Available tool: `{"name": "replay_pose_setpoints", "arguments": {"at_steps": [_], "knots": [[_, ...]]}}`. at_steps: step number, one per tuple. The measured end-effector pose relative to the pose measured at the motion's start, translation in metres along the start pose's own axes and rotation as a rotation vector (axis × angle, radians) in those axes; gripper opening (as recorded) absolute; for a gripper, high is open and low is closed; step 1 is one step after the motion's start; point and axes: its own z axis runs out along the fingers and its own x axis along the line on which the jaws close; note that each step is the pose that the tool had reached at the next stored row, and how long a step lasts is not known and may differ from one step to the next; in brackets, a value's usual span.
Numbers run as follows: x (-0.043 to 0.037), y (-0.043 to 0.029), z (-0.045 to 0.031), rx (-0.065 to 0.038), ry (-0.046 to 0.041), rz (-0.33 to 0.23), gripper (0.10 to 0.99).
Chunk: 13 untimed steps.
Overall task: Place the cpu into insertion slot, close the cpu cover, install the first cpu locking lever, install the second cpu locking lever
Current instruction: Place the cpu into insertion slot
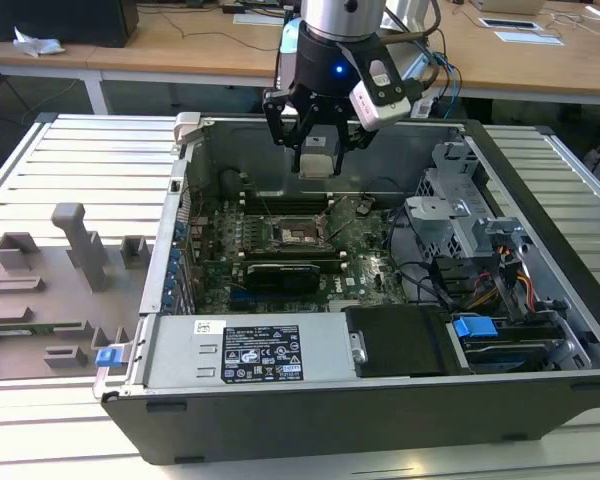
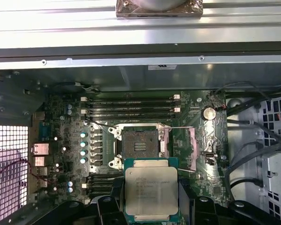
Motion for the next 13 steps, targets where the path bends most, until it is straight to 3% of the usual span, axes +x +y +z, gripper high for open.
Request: {"name": "replay_pose_setpoints", "arguments": {"at_steps": [13], "knots": [[-0.0002,-0.0009,0.0098,0.000,0.0000,0.000,0.545]]}}
